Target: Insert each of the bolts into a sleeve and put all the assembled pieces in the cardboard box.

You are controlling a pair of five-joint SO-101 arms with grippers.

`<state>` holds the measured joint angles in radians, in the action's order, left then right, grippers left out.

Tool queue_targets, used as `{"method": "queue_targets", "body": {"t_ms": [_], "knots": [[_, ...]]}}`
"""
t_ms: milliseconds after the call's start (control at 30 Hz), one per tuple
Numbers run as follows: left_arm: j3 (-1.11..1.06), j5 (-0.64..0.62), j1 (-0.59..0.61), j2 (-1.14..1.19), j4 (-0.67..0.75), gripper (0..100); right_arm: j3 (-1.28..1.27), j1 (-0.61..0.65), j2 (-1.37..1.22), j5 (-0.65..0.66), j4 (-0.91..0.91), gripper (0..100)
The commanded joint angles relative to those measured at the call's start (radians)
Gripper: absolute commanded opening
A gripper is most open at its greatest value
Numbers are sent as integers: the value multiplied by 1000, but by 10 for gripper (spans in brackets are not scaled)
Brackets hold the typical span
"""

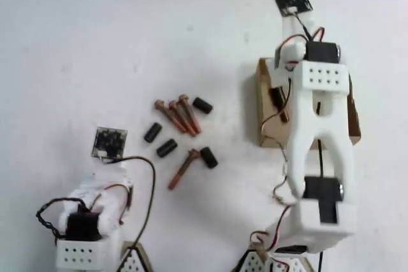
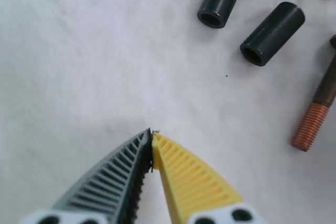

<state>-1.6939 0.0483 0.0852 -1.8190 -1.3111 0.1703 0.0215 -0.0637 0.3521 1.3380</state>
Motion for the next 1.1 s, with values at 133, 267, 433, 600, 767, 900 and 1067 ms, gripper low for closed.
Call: {"method": "queue_targets", "body": {"t_ms": [133,267,433,600,767,900,1067], "knots": [[0,6,5,-7,28,24,41,157,288,9,265,156],[0,6,7,-7,28,24,40,265,358,9,374,156],[0,6,7,-7,28,24,-110,358,463,9,374,156],[0,6,7,-7,28,24,-336,390,596,9,280,156],[0,6,7,-7,28,24,-583,390,710,9,139,156],[0,8,12,-7,28,24,-753,390,754,9,5,156],[0,8,81,-7,29,24,-885,407,757,9,-110,155]]}}
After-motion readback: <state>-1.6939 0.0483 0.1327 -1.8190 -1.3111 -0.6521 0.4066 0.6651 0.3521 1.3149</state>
